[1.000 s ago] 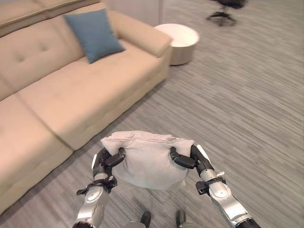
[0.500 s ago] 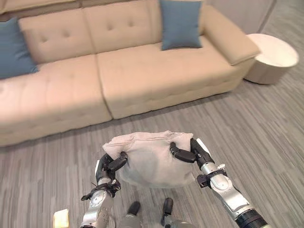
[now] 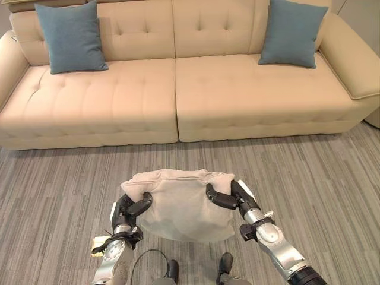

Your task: Pick up all the scattered cushions and arrange them neatly on the sofa.

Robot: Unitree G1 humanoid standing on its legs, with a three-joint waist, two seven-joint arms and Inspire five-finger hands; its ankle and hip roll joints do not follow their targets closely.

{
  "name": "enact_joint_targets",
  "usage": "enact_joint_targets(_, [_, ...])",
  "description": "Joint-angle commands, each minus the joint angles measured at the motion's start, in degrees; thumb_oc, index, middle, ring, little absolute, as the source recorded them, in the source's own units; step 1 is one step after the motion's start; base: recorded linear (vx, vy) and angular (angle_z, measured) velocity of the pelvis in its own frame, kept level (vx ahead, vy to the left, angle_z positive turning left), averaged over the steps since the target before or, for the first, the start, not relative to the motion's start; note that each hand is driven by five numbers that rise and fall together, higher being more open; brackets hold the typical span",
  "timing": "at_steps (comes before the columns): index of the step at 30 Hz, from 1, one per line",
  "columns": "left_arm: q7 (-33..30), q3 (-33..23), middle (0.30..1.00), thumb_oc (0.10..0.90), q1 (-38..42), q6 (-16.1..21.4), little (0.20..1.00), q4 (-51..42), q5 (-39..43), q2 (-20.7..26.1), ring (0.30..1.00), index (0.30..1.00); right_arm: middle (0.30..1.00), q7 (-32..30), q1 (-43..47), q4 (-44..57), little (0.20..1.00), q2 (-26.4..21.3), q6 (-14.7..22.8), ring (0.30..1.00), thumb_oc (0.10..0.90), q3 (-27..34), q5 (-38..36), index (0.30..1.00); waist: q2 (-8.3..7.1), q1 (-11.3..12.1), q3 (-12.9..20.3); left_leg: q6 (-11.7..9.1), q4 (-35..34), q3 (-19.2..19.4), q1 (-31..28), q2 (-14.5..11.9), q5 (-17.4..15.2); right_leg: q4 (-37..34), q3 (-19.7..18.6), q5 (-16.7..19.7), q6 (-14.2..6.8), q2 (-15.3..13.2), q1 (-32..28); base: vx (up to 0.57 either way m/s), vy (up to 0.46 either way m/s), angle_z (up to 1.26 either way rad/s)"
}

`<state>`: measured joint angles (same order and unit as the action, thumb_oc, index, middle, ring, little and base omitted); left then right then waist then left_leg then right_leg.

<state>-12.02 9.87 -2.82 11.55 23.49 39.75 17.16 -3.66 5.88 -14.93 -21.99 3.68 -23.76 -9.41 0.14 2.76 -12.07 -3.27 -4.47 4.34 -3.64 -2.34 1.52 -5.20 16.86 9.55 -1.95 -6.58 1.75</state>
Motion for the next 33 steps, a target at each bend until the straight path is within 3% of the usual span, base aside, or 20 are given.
enact_joint_targets(1, [5.9,6.0,0.300,0.400,3.5,3.9,0.300,-9.1,-3.5,-2.8,0.300,0.300,0.300,2.4,3.0,5.1,0.300,5.1,6.8,0.300,0.400,-1.9,-3.1,0.300,-0.87,-0.2,8.6,-1.6,-0.5,0.4,4.2,-1.1,-1.0,3.0,-1.6,-10.0,-5.9,-0.7,-1.9,-0.03,0.067,-0.02])
enact_joint_targets(6, [6.2,6.4,0.300,0.400,3.7,3.9,0.300,-8.5,-4.4,-2.7,0.300,0.300,0.300,2.6,2.4,5.1,0.300,5.0,6.9,0.300,0.400,-1.6,-3.1,0.300,-0.75,-0.8,8.6,-1.2,-0.5,0.9,4.0,-0.6,-1.2,3.6,-2.2,-9.5,-6.5,-1.6,-1.5,-0.03,0.056,-0.07])
enact_joint_targets(7, [11.2,12.8,0.300,0.400,1.7,-0.5,0.300,-2.3,-12.6,-1.6,0.300,0.300,0.300,3.8,-5.3,-7.9,0.300,2.6,6.4,0.300,0.400,7.9,-7.6,0.300,1.10,0.9,5.9,-3.5,4.2,-0.9,10.8,-5.7,1.9,5.5,2.7,-12.8,-6.1,-1.1,-2.8,-0.01,0.023,-0.10])
enact_joint_targets(20, [10.0,11.6,0.300,0.400,2.7,-0.6,0.300,-4.7,-11.2,-0.9,0.300,0.300,0.300,3.5,-3.8,-4.6,0.300,2.2,6.9,0.300,0.400,7.1,-6.5,0.300,1.63,2.9,7.8,-5.0,0.6,-3.0,7.7,-6.4,4.7,3.2,4.4,-13.8,-5.4,1.5,-6.5,0.05,-0.008,0.07])
enact_joint_targets(22, [9.8,11.2,0.300,0.400,3.3,0.0,0.300,-5.8,-10.6,-0.9,0.300,0.300,0.300,3.4,-2.8,-3.1,0.300,2.0,7.3,0.300,0.400,6.7,-6.6,0.300,1.33,3.3,7.6,-4.9,2.4,-3.2,8.6,-6.6,4.0,2.7,4.6,-14.2,-5.1,1.8,-7.0,0.05,-0.019,0.08])
enact_joint_targets(23, [9.4,11.4,0.300,0.400,4.7,0.7,0.300,-6.9,-9.5,-1.0,0.300,0.300,0.300,2.7,-1.5,-2.0,0.300,2.0,7.7,0.300,0.400,6.2,-7.4,0.300,0.73,3.6,6.3,-5.0,9.2,-3.1,12.2,-6.4,2.7,2.7,5.2,-14.8,-4.5,1.4,-7.3,0.03,0.004,0.22])
enact_joint_targets(25, [9.2,11.5,0.300,0.400,6.0,1.1,0.300,-7.4,-8.5,-1.4,0.300,0.300,0.300,2.4,-0.5,-1.0,0.300,1.9,8.0,0.300,0.400,5.8,-7.8,0.300,0.51,3.5,5.5,-4.8,13.4,-1.2,14.6,-6.2,1.8,2.1,6.3,-15.0,-4.5,1.1,-8.0,0.03,0.022,0.37])
enact_joint_targets(27, [8.8,11.8,0.300,0.400,7.2,1.4,0.300,-7.8,-7.8,-2.0,0.300,0.300,0.300,2.1,0.7,0.0,0.300,2.2,7.8,0.300,0.400,5.1,-8.2,0.300,0.21,3.2,5.7,-4.2,14.1,5.3,16.0,-6.8,0.6,0.6,7.5,-16.1,-4.8,1.5,-9.9,0.15,0.080,0.36])
enact_joint_targets(29, [8.7,11.8,0.300,0.400,8.1,1.7,0.300,-8.3,-8.3,-2.2,0.300,0.300,0.300,2.4,2.4,0.2,0.300,2.9,7.9,0.300,0.400,3.8,-8.3,0.300,0.22,4.3,6.5,-3.2,9.7,10.4,18.1,-6.1,3.6,0.2,7.6,-15.6,-5.5,1.6,-9.8,0.23,0.217,0.49])
enact_joint_targets(30, [8.3,11.9,0.300,0.400,8.7,1.7,0.300,-8.6,-8.4,-2.1,0.300,0.300,0.300,2.4,4.0,0.1,0.300,2.9,8.0,0.300,0.400,3.2,-8.2,0.300,-0.29,5.4,6.5,-3.5,9.0,10.5,20.3,-5.8,4.1,0.2,7.2,-16.0,-5.9,1.7,-10.3,0.43,0.326,0.32])
enact_joint_targets(31, [8.5,11.7,0.300,0.400,8.7,1.5,0.300,-9.5,-7.9,-1.8,0.300,0.300,0.300,3.3,4.0,1.2,0.300,4.1,7.6,0.300,0.400,2.2,-8.6,0.300,-0.76,6.5,7.8,-2.5,6.4,8.4,18.5,-4.9,3.7,0.4,7.1,-16.1,-6.9,1.6,-11.3,0.33,0.248,0.03])
enact_joint_targets(33, [8.5,11.5,0.300,0.400,8.8,1.5,0.300,-10.1,-7.2,-1.7,0.300,0.300,0.300,3.8,4.1,2.2,0.300,4.4,7.5,0.300,0.400,1.8,-8.3,0.300,-1.68,7.2,7.5,-2.0,8.0,6.5,18.8,-3.8,3.3,2.7,6.8,-16.1,-7.2,0.5,-11.6,0.25,0.178,-0.32])
